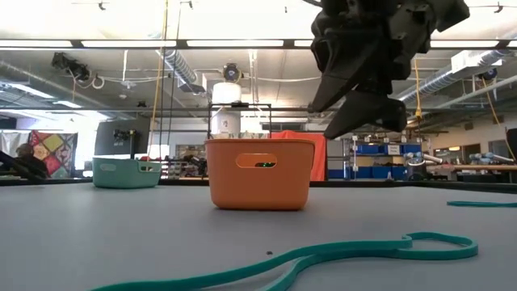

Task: Sort rubber bands into baskets
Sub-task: Put the blue rubber band into the blue bin

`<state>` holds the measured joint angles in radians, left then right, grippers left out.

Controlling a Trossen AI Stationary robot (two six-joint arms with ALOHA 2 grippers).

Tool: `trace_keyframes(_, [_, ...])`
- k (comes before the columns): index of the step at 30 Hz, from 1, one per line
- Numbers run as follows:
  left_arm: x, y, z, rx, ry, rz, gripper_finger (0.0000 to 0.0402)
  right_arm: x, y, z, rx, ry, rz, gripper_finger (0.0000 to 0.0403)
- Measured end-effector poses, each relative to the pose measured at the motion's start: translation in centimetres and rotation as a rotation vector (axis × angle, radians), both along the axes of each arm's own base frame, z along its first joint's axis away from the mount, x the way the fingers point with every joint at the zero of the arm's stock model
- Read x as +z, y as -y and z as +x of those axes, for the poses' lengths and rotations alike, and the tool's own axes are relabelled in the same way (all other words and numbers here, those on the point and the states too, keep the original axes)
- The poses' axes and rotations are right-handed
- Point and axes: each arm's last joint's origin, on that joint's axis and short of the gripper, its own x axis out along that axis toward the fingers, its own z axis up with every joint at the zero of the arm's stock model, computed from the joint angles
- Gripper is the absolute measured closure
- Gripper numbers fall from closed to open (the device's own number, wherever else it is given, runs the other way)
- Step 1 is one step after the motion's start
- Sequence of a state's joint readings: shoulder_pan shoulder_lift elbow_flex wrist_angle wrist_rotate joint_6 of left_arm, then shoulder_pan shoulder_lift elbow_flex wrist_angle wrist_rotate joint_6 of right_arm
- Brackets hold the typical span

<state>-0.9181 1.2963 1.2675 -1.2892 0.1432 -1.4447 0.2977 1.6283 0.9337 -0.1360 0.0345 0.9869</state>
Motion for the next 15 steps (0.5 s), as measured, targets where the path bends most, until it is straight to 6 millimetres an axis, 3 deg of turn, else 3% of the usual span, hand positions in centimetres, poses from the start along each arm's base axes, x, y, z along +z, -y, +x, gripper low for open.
trace_keyframes(4, [-1.1, 2.2, -0.7, -0.026, -0.087, -0.01, 0.0401, 0.0, -0.3, -0.1, 0.041, 0.002, -0.027, 0.0214])
trace_keyframes(9, [-2.1, 4.8, -0.2, -0.037, -0.072, -0.075, 0.0401, -0.2, -0.3, -0.4, 0.052, -0.029, -0.036, 0.0214])
trace_keyframes(15, [-4.2, 6.1, 0.7, 0.012, -0.057, -0.018, 0.0397, -0.3, -0.2, -0.4, 0.051, -0.039, -0.038, 0.0214])
